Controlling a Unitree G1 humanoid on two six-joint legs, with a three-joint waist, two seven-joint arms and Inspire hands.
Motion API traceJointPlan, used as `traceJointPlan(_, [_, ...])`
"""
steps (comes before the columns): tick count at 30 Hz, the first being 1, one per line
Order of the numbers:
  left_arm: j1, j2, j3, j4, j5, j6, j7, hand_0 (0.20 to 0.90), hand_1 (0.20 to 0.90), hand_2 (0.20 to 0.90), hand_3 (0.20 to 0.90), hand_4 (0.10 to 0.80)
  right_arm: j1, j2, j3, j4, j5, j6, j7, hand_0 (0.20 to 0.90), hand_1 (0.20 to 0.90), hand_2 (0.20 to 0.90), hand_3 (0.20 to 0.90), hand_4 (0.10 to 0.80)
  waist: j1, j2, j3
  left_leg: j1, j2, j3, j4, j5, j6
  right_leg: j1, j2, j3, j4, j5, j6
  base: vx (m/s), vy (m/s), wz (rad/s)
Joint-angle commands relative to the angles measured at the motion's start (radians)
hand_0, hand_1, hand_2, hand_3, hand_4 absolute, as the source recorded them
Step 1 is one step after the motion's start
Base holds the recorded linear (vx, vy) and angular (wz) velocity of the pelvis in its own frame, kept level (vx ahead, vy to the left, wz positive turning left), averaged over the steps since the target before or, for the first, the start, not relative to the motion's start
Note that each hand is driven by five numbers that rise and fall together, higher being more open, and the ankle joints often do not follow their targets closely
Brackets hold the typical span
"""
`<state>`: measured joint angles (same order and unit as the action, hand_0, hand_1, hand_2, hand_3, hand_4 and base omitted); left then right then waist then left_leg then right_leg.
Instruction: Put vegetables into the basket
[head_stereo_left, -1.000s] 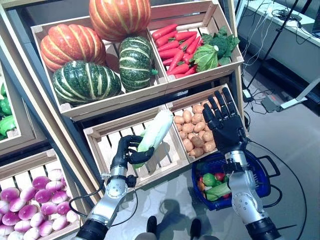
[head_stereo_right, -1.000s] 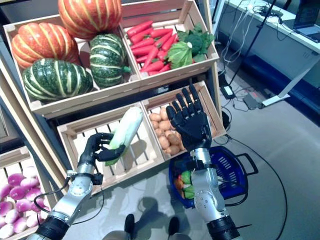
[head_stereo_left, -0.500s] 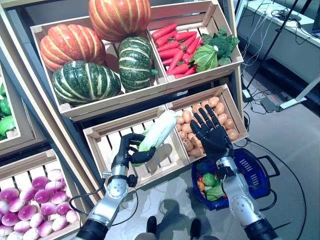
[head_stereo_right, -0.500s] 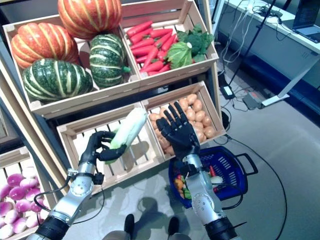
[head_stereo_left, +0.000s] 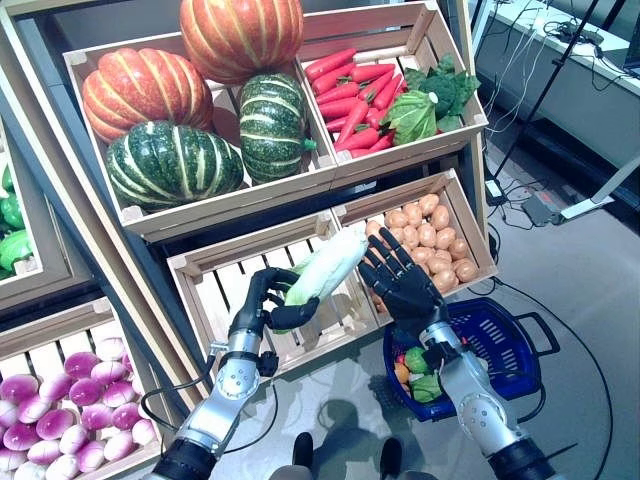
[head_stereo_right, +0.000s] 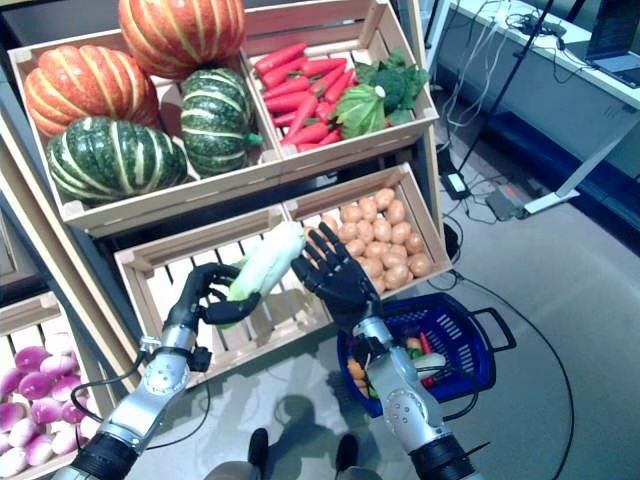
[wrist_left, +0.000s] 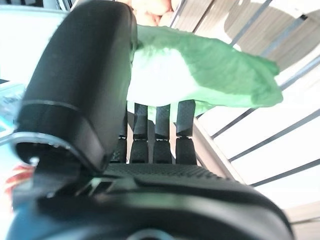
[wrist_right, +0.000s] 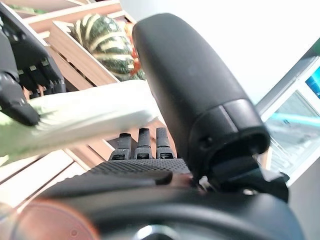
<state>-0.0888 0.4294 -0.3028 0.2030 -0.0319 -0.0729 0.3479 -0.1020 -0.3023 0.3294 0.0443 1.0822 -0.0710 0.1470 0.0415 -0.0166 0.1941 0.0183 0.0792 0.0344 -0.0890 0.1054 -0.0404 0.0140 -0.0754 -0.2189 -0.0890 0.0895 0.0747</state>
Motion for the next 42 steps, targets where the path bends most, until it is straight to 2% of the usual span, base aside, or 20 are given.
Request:
traceJointPlan(1, [-0.103,0.058,-0.028,-0.084,0.029,-0.168,-0.052,0.3,0.3,0.3,0.3,0.4,-0.058,0.035,0.025,-0.058,0.057,-0.013,0.14,0.9,0.9,0.9,0.9,0.8,0.011,-0.031,-0.095,0.041,0.016,-0.017,0.002,-0.1,-0.035,0.076,-0.08,0.011,0.002,-0.032,0.068,0.0,0.0,0.0])
traceJointPlan(14, [-0.118,0.054,-0.069,-0.076,-0.046,-0.17,-0.181,0.3,0.3,0.3,0.3,0.4,-0.089,0.041,0.038,-0.05,0.057,0.013,0.163,0.9,0.9,0.9,0.9,0.8,0.009,-0.028,-0.102,0.042,0.018,-0.014,0.002,-0.1,-0.036,0.075,-0.081,0.016,0.002,-0.033,0.072,0.0,0.0,0.0])
traceJointPlan(19, [-0.121,0.05,-0.078,-0.072,-0.103,-0.157,-0.247,0.3,0.3,0.3,0.3,0.4,-0.098,0.034,0.042,-0.05,0.071,0.067,0.221,0.9,0.9,0.9,0.9,0.8,0.008,-0.028,-0.102,0.046,0.021,-0.011,0.002,-0.102,-0.037,0.077,-0.081,0.017,0.002,-0.032,0.074,0.0,0.0,-0.01])
traceJointPlan(26, [-0.107,0.029,-0.062,-0.044,-0.188,-0.153,-0.24,0.3,0.3,0.3,0.3,0.4,-0.102,0.024,0.051,-0.054,0.071,0.115,0.286,0.9,0.9,0.9,0.9,0.8,0.01,-0.032,-0.105,0.047,0.024,-0.012,0.002,-0.101,-0.037,0.077,-0.079,0.019,0.002,-0.033,0.073,0.0,0.0,0.0])
traceJointPlan(33, [-0.095,0.02,-0.03,-0.027,-0.196,-0.167,-0.237,0.3,0.3,0.3,0.3,0.4,-0.099,0.013,0.056,-0.074,0.085,0.207,0.362,0.9,0.9,0.9,0.9,0.8,0.012,-0.036,-0.105,0.044,0.026,-0.016,0.002,-0.097,-0.039,0.075,-0.077,0.02,0.002,-0.032,0.072,0.0,0.0,0.0])
traceJointPlan(38, [-0.092,0.026,-0.01,-0.023,-0.189,-0.18,-0.258,0.3,0.3,0.3,0.3,0.4,-0.09,-0.011,0.067,-0.077,0.074,0.312,0.479,0.9,0.9,0.9,0.9,0.8,0.014,-0.039,-0.106,0.045,0.028,-0.017,0.002,-0.096,-0.042,0.079,-0.076,0.015,0.002,-0.033,0.071,0.0,0.0,0.0])
traceJointPlan(42, [-0.087,0.037,-0.002,-0.031,-0.168,-0.186,-0.264,0.3,0.3,0.3,0.3,0.4,-0.077,-0.031,0.066,-0.072,0.064,0.362,0.497,0.9,0.9,0.9,0.9,0.8,0.014,-0.043,-0.107,0.045,0.028,-0.017,0.002,-0.096,-0.042,0.08,-0.075,0.015,0.002,-0.034,0.071,0.0,0.0,0.0])
